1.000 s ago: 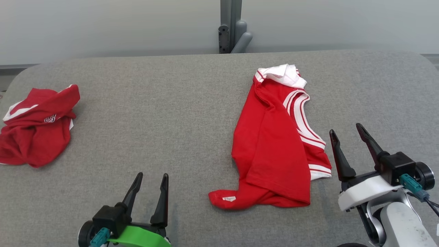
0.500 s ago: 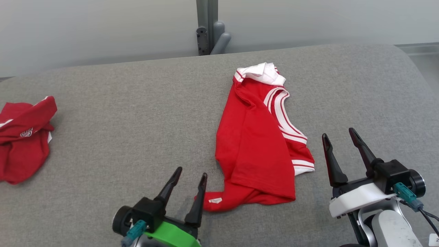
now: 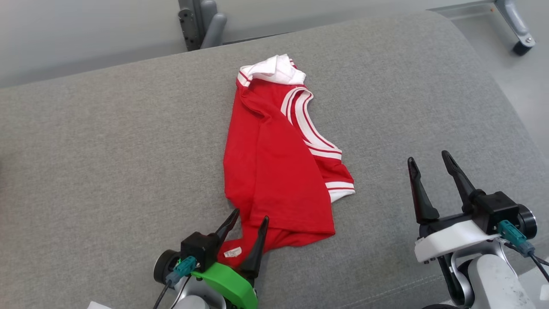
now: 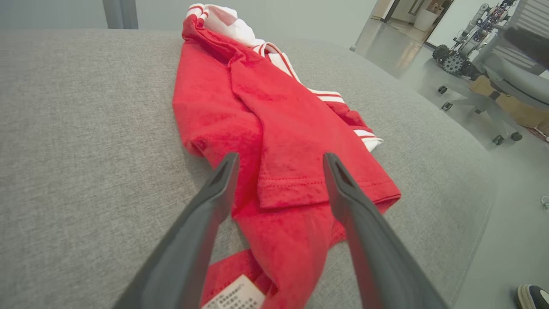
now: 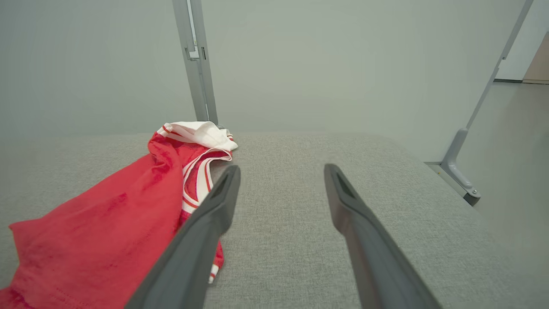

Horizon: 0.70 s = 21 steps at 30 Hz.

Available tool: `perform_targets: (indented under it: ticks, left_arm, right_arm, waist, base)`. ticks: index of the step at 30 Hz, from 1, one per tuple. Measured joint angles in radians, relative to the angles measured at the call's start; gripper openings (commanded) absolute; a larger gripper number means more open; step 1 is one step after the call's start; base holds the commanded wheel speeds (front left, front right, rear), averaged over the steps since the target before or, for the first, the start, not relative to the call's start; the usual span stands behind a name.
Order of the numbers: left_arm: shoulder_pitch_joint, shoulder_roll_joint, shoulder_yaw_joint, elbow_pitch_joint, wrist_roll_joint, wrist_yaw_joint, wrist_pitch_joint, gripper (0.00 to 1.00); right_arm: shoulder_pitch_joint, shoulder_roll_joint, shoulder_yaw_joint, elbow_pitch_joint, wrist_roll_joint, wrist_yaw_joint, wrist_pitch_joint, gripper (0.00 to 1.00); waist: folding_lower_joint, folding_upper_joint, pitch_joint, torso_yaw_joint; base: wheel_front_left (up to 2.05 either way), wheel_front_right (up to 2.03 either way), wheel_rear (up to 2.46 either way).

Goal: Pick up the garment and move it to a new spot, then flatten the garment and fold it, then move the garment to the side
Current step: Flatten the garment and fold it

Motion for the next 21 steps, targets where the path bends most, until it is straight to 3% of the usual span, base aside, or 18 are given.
perform_targets:
  ticks: [7, 16, 17, 18, 19, 20, 21]
  left_arm:
    - [-0.010, 0.000, 0.008, 0.049, -0.005, 0.000, 0.000, 1.00]
    - [-0.018, 0.000, 0.029, 0.048, -0.002, 0.000, 0.000, 1.00]
    - [-0.018, 0.000, 0.029, 0.043, -0.002, 0.000, 0.000, 0.84]
    - [-0.018, 0.000, 0.027, 0.039, -0.001, 0.000, 0.000, 0.48]
    - [-0.018, 0.000, 0.024, 0.035, -0.001, 0.000, 0.000, 0.27]
    - [-0.018, 0.000, 0.021, 0.027, -0.002, 0.000, 0.000, 0.18]
    - [-0.018, 0.000, 0.019, 0.017, -0.002, 0.000, 0.000, 0.00]
  right_arm:
    - [-0.012, 0.006, -0.008, 0.001, 0.000, 0.000, 0.000, 1.00]
    - [-0.023, 0.019, -0.003, 0.001, -0.003, 0.000, 0.000, 1.00]
    - [-0.023, 0.019, -0.002, 0.001, -0.003, 0.000, 0.000, 1.00]
    - [-0.023, 0.019, -0.002, 0.002, -0.003, 0.000, 0.000, 1.00]
    - [-0.023, 0.019, -0.002, 0.002, -0.003, 0.000, 0.000, 1.00]
    - [-0.023, 0.018, -0.003, 0.002, -0.004, 0.000, 0.000, 1.00]
    - [-0.023, 0.019, -0.003, 0.002, -0.005, 0.000, 0.000, 1.00]
  waist:
    - [0.0000, 0.0001, 0.045, -0.056]
    - [0.0000, 0.0000, 0.071, -0.079]
    - [0.0000, 0.0001, 0.071, -0.079]
    - [0.0000, 0.0000, 0.072, -0.079]
    - [0.0000, 0.0000, 0.072, -0.078]
    - [0.0000, 0.0000, 0.072, -0.077]
    - [0.0000, 0.0000, 0.072, -0.076]
  base:
    - [0.00, 0.00, 0.00]
    - [0.00, 0.00, 0.00]
    - [0.00, 0.00, 0.00]
    - [0.00, 0.00, 0.00]
    - [0.00, 0.00, 0.00]
    - [0.00, 0.00, 0.00]
    - [0.00, 0.00, 0.00]
